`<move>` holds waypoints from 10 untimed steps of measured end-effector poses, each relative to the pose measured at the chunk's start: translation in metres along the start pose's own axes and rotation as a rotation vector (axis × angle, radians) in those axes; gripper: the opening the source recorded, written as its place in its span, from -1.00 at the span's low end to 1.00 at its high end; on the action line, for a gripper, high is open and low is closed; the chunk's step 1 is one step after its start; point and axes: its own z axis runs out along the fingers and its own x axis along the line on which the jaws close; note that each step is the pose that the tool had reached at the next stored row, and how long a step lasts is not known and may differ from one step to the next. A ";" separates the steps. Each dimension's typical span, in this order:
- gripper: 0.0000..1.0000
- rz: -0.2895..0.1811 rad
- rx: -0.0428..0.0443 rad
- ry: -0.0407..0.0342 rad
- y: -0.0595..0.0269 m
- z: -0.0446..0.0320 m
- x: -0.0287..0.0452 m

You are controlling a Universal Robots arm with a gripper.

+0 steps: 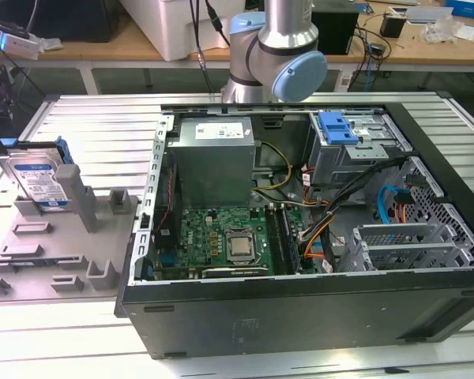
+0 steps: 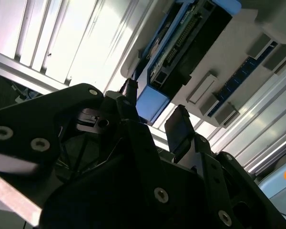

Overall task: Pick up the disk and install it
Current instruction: 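Pick up the disk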

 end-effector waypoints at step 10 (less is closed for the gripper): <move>0.02 0.000 0.0000 0.0000 0.0007 0.0064 0.0001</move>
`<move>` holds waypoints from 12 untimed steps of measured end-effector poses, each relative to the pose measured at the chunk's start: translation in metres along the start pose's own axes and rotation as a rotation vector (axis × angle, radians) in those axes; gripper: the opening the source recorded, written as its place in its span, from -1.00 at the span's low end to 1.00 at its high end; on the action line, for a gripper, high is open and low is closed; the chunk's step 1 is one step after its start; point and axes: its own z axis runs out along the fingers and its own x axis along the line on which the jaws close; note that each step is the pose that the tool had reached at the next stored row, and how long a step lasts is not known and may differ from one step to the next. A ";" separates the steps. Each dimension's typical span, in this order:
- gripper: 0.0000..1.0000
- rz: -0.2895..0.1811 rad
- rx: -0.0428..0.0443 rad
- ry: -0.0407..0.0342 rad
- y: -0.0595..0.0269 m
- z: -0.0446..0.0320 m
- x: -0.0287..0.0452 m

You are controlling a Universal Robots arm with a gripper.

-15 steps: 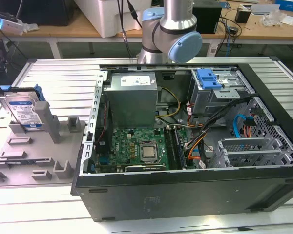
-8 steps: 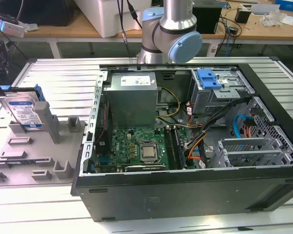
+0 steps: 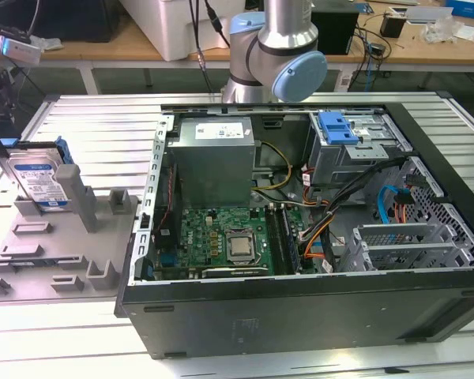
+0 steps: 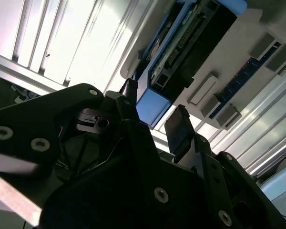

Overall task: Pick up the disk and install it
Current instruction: 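Pick up the disk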

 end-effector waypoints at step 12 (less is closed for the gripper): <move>0.02 0.000 0.0001 0.0000 0.0007 0.0077 0.0009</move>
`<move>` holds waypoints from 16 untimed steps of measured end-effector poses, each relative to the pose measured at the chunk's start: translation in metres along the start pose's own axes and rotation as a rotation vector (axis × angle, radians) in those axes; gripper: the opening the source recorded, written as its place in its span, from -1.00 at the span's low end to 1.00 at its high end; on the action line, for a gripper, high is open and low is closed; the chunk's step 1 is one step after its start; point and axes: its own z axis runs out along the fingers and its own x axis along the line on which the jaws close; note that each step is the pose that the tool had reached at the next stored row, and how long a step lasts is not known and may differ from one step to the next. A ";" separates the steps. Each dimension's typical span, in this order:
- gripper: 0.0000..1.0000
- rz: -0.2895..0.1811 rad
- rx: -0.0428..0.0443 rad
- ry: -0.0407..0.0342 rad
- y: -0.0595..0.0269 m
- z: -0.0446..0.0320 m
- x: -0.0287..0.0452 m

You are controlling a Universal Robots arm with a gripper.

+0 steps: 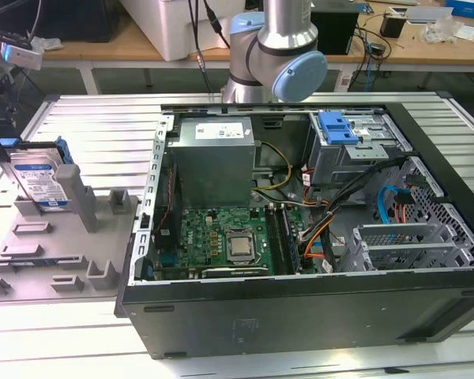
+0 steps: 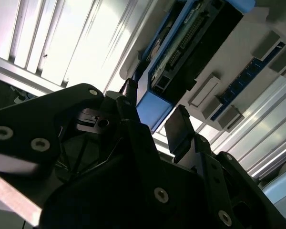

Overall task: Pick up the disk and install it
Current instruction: 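Pick up the disk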

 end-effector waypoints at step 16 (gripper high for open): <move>-0.15 0.000 0.0000 -0.0001 -0.0003 0.0136 -0.0002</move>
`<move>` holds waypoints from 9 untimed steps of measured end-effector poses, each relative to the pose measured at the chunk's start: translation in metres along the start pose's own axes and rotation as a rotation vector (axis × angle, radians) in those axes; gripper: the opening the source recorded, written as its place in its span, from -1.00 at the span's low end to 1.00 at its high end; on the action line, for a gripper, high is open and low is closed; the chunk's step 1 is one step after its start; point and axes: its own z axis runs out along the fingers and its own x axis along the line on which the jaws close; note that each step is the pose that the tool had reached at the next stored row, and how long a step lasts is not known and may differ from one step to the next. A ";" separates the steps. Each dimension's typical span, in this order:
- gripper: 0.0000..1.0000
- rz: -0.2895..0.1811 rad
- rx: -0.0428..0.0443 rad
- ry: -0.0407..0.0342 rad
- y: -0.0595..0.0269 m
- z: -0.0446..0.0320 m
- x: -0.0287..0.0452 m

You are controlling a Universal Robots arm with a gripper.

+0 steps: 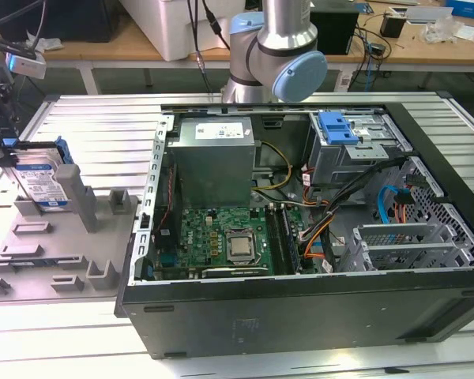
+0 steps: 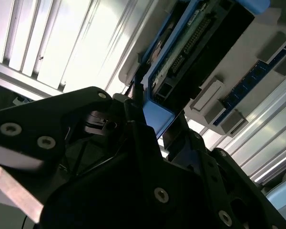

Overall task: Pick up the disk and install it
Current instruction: 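Pick up the disk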

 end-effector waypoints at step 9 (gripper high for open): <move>-0.15 0.000 0.0000 0.0000 -0.0001 0.0024 -0.0001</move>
